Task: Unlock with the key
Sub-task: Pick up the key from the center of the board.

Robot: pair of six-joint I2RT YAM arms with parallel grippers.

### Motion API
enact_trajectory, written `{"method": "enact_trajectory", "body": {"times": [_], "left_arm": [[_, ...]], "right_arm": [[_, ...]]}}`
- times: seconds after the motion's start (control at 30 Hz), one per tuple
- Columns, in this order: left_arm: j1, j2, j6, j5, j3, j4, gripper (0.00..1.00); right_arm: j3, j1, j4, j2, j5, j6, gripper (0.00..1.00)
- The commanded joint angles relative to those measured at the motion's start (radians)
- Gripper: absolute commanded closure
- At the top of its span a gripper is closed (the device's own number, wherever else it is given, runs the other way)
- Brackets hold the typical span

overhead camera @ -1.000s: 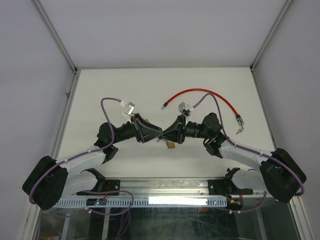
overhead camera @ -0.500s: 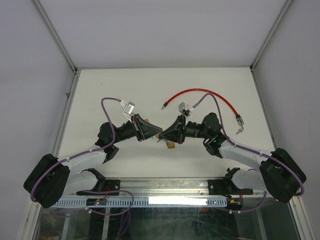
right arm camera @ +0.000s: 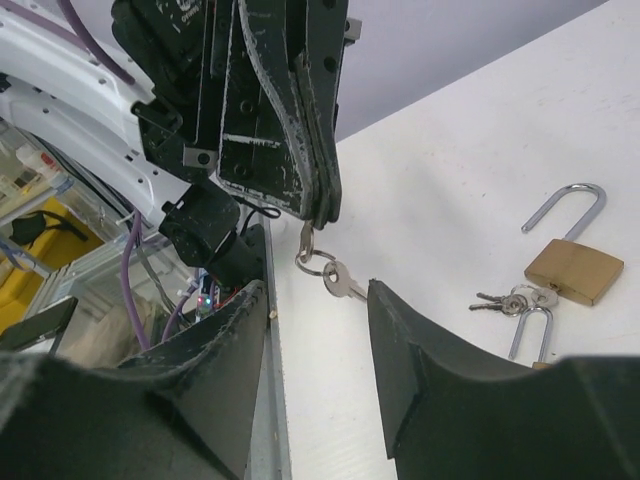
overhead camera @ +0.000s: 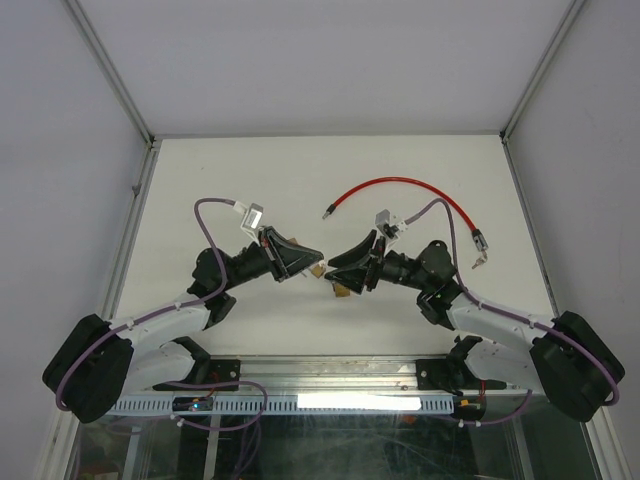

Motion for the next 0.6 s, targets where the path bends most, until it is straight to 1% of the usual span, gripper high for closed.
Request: {"method": "enact_trajectory", "body": {"times": [0.0, 0.17, 0.27, 0.47, 0.57], "left_arm": [[-0.021, -0.008, 0.007, -0.036, -0.007, 0.065, 1.0], [-0.038, 0.0, 0.01, -0.061, -0.01, 0.074, 1.0], [-0.045, 0.011, 0.009, -0.057, -0.006, 0.082, 1.0], [-0.049, 0.016, 0.006, -0.067, -0.008, 0.085, 1.0], [-0.05, 0.017, 0.004, -0.07, -0.009, 0.089, 1.0]], "right_arm": [[-0.019, 0.004, 0.18, -0.006, 0.061, 0.057, 0.54], [-0.021, 0.01, 0.282, 0.036, 0.064, 0.111, 0.57], [-0.017, 0.012, 0.312, 0.068, 0.064, 0.131, 0.61], [-0.012, 0.015, 0.341, 0.102, 0.053, 0.15, 0.74], [-0.011, 0.016, 0.333, 0.103, 0.047, 0.15, 0.84]]}}
